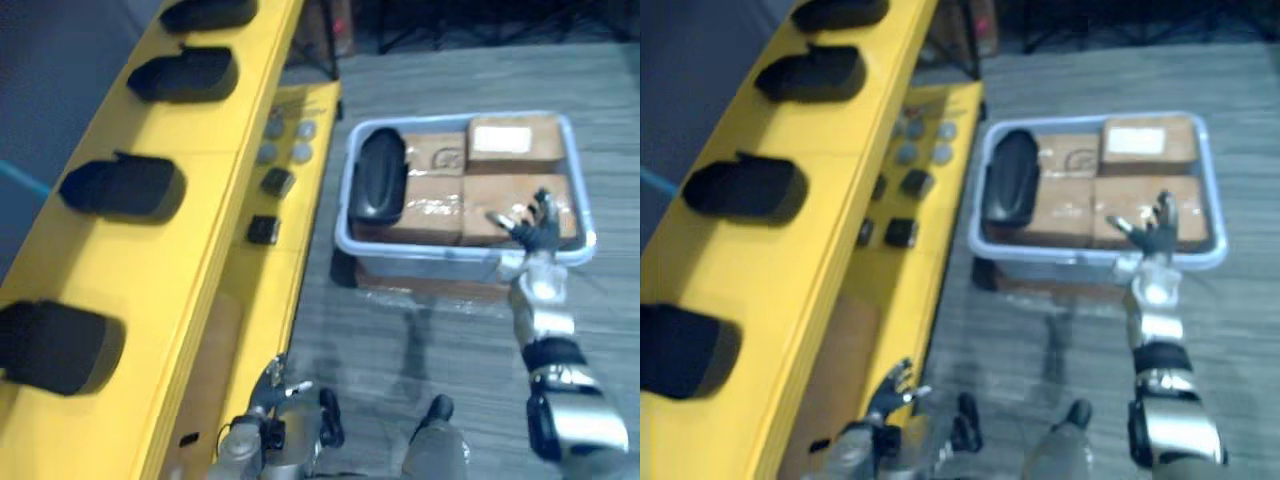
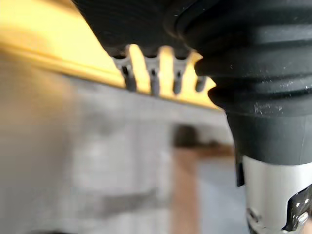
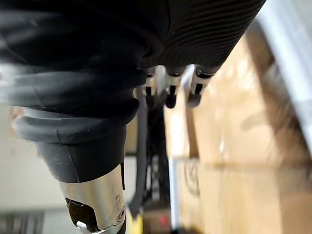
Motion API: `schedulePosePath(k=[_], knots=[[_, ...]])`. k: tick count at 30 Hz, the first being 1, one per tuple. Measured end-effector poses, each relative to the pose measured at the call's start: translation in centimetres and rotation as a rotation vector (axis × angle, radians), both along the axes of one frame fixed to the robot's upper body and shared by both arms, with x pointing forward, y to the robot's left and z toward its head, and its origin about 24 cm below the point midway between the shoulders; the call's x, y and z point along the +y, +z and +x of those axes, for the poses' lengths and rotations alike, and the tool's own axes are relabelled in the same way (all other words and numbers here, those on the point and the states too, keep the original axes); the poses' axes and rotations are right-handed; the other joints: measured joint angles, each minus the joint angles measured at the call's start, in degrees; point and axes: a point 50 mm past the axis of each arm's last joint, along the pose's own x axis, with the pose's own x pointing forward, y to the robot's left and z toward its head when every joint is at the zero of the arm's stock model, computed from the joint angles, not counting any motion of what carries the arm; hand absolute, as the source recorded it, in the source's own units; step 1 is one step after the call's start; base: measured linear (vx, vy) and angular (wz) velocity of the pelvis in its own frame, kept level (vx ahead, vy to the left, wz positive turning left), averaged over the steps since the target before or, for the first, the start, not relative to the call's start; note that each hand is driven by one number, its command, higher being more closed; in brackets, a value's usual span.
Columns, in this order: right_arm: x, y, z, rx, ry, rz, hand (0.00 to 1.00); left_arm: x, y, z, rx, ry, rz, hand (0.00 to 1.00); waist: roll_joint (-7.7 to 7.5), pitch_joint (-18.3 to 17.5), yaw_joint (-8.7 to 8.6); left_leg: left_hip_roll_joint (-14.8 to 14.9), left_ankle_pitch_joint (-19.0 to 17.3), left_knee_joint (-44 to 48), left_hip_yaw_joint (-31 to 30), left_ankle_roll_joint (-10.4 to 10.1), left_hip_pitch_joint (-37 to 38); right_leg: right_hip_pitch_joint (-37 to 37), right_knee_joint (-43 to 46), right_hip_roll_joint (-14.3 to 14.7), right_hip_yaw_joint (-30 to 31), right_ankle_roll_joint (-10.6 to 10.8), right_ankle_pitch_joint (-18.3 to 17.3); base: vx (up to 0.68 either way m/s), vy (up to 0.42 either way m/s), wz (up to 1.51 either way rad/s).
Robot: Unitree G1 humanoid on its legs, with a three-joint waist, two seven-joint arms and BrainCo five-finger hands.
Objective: Walk over and take plastic housings, then place them on the shelf
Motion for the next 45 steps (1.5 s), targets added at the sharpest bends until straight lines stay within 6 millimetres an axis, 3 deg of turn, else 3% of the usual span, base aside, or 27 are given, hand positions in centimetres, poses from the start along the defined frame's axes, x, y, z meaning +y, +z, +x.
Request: schedulePosePath(k=[3, 8, 14, 17, 21, 27, 32, 33, 37, 40, 41, 45], knots=[[-0.8, 3.2, 1.0, -0.052, -0.023, 0.007, 0.00, -0.1, 0.2, 1.0, -0.048, -0.001, -0.006, 0.00, 1.15, 1.25, 2.84, -0.34, -0.07, 2.53, -1.83, 0.11, -3.53, -1.89, 1.90, -0.92, -1.25, -0.12, -0.09, -0.09, 0.045, 0.31], [-1.0, 6.9, 2.1, -0.061, -0.027, -0.057, 0.00, -0.5, 0.7, 2.1, -0.116, 0.005, -0.032, 0.00, 3.13, 2.72, 5.68, -0.42, -0.56, 6.70, -3.49, 0.90, -8.77, -5.59, 5.60, -2.11, -1.85, -0.41, -0.74, -0.10, 0.039, 0.17], [-3.4, 8.0, 1.5, 0.010, -0.204, -0.045, 0.00, -0.3, 0.5, 2.6, -0.125, 0.059, -0.090, 0.00, 5.26, 4.00, 7.83, -0.69, -0.94, 9.28, -5.38, 1.44, -12.98, -7.93, 7.52, -2.97, -3.39, -0.51, -1.66, -0.08, 0.017, 0.16], [-4.4, 8.0, 1.1, 0.036, -0.326, -0.013, 0.00, -0.3, 0.5, 2.6, -0.129, 0.083, -0.122, 0.00, 5.45, 3.86, 8.89, -0.64, -0.87, 9.74, -5.75, 1.51, -14.44, -8.91, 7.69, -3.01, -4.13, -0.52, -1.64, -0.02, 0.001, 0.06], [-6.2, 9.8, 0.0, 0.008, -0.495, -0.006, 0.00, -0.4, 0.6, 2.7, -0.134, 0.102, -0.156, 0.00, 5.73, 3.67, 10.65, -0.93, -0.72, 9.89, -5.99, 1.69, -15.80, -10.29, 8.76, -3.51, -4.53, -0.68, -1.78, 0.03, -0.011, 0.06], [-8.1, 10.4, -1.4, 0.029, -0.612, -0.004, 0.00, -0.4, 0.3, 2.5, -0.113, 0.112, -0.200, 0.00, 6.80, 2.90, 11.68, -1.46, -0.77, 10.89, -7.59, 1.66, -18.15, -11.81, 10.59, -4.49, -5.94, -0.82, -3.43, 0.02, -0.014, 0.13], [-9.5, 10.4, -2.1, 0.110, -0.590, -0.037, 0.00, -0.1, -0.8, 1.5, -0.041, 0.121, -0.204, 0.00, 9.04, 1.23, 13.62, -1.55, -0.93, 11.80, -8.67, 1.49, -20.61, -13.85, 12.48, -4.81, -6.54, -1.38, -4.92, -0.01, -0.025, 0.08], [-9.8, 10.6, -2.3, 0.117, -0.590, -0.052, 0.00, -0.1, -1.9, 0.3, 0.037, 0.109, -0.194, 0.00, 9.46, 0.91, 13.91, -1.56, -0.93, 11.81, -8.78, 1.49, -21.08, -14.26, 12.62, -4.88, -6.72, -1.43, -5.00, 0.00, -0.015, 0.06], [-11.5, 11.9, -3.6, 0.130, -0.594, -0.090, 0.00, -0.1, -3.9, -2.5, 0.204, 0.110, -0.189, 0.00, 9.58, 0.83, 15.20, -1.56, -0.94, 11.85, -9.53, 1.48, -22.36, -14.81, 12.66, -5.04, -7.61, -1.56, -5.24, 0.00, -0.006, 0.07], [-12.2, 12.9, -4.2, 0.133, -0.609, -0.119, 0.00, -0.2, -4.1, -3.1, 0.226, 0.109, -0.194, 0.00, 9.58, 0.82, 16.04, -1.56, -0.96, 12.03, -10.01, 1.46, -24.12, -16.03, 12.63, -5.00, -8.06, -1.59, -5.27, 0.00, -0.002, 0.06], [-12.5, 13.1, -4.5, 0.139, -0.619, -0.128, 1.00, -0.2, -4.1, -3.1, 0.227, 0.105, -0.196, 0.00, 9.62, 0.80, 16.24, -1.59, -0.97, 12.13, -10.30, 1.46, -24.58, -16.08, 12.51, -4.97, -8.56, -1.59, -5.27, 0.01, -0.003, 0.08], [-13.4, 13.5, -5.5, 0.165, -0.651, -0.144, 1.00, -0.3, -4.1, -3.1, 0.222, 0.100, -0.205, 0.00, 9.62, 0.80, 17.14, -1.59, -0.97, 12.04, -10.65, 1.45, -25.09, -16.04, 12.01, -4.81, -9.38, -1.60, -5.27, 0.02, -0.009, 0.06]])
